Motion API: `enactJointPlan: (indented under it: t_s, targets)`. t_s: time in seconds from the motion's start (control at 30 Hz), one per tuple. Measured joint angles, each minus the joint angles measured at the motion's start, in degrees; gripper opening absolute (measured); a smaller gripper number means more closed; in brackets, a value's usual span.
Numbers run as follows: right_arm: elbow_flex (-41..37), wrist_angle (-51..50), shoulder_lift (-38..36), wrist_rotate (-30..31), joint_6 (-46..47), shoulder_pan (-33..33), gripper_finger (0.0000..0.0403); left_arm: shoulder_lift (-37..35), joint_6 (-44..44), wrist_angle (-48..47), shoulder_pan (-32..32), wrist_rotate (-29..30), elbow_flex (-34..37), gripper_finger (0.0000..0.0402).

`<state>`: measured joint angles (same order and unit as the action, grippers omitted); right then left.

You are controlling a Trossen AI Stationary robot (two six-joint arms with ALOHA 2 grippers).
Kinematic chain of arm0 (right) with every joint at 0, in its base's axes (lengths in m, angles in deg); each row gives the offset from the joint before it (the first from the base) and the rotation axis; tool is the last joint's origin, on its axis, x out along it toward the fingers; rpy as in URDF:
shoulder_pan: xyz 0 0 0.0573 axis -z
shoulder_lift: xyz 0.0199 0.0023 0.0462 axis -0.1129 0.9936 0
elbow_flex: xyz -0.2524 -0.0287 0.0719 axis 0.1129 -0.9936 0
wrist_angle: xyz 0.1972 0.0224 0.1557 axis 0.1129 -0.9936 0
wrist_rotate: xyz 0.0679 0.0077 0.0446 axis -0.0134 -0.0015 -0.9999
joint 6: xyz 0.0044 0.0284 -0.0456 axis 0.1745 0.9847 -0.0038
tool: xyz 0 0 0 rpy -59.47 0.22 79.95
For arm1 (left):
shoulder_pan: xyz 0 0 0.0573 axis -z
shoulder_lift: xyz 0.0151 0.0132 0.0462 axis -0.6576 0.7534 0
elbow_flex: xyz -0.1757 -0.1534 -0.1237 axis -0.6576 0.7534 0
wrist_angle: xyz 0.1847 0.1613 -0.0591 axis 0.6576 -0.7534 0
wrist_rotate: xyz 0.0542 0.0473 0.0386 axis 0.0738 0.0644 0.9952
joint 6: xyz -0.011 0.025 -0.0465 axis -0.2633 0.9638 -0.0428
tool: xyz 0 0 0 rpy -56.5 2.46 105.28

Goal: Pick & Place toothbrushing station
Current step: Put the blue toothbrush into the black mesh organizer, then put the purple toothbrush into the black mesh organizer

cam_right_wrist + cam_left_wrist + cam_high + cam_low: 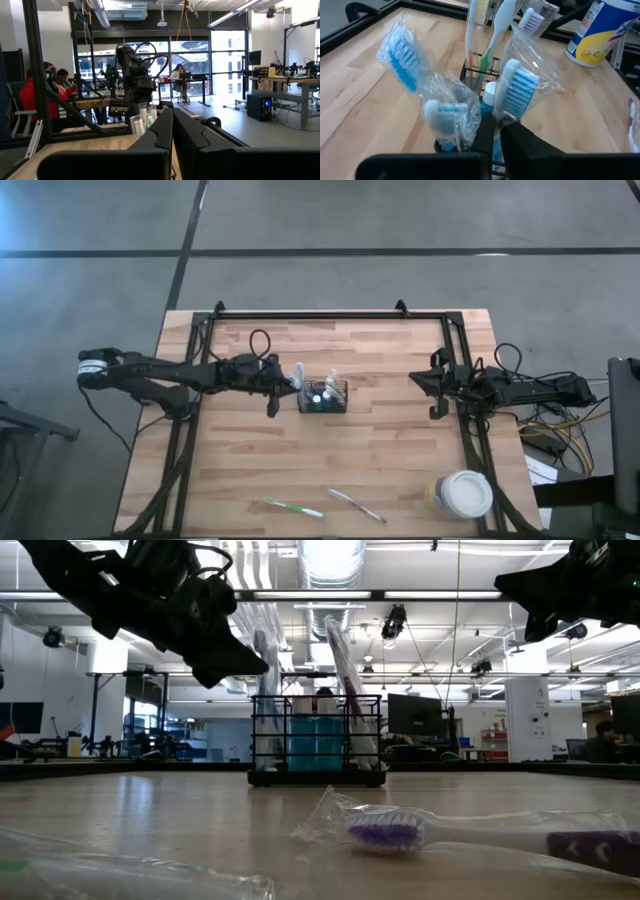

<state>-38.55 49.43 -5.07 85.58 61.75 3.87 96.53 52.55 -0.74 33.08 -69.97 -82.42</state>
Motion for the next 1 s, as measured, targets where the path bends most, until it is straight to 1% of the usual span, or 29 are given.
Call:
enactJointPlan:
  t_s: [0.07, 0.17, 0.27, 0.5, 0.63, 0.73, 0.83, 0.93, 1.0]
  targets:
    - [0.0, 0.0, 0.0, 0.0, 0.18, 0.0, 0.0008, 0.04, 0.17, -0.11, 0.0, -0.05, 0.06, 0.0037]
    - [0.0, 0.0, 0.0, 0.01, 0.28, 0.0, 0.0008, 0.26, 1.07, -0.93, 0.04, -0.66, 0.29, 0.007]
    - [0.0, 0.0, 0.0, 0.0, 0.28, 0.0, 0.0008, 0.2, 1.71, -0.86, 0.04, -1.09, 0.29, 0.0116]
    - [0.0, -0.02, 0.0, 0.01, 0.41, 0.02, 0.0008, -0.49, 1.77, -0.91, 0.02, -1.07, 0.33, 0.024]
    - [0.0, -0.03, 0.0, 0.01, 0.44, 0.02, 0.0008, -2.62, 2.42, -2.65, 0.02, -1.07, 0.31, 0.0288]
    - [0.0, -0.07, 0.0, 0.01, 0.41, 0.02, 0.0008, -5.67, 4.04, -6.18, 0.02, -1.05, 0.31, 0.0306]
    - [0.0, -0.16, 0.0, 0.01, -0.1, 0.02, 0.0008, -10.11, 6.91, -11.02, 0.02, -1.27, 0.29, 0.0307]
    - [0.0, -0.42, 0.18, 0.01, -0.46, 0.02, 0.0008, -14.98, 9.78, -16.14, 0.02, -1.35, 0.31, 0.0293]
    - [-0.02, -0.51, 0.48, 0.01, -0.43, 0.02, 0.0008, -18.18, 11.45, -18.2, 0.02, -1.18, 0.69, 0.0273]
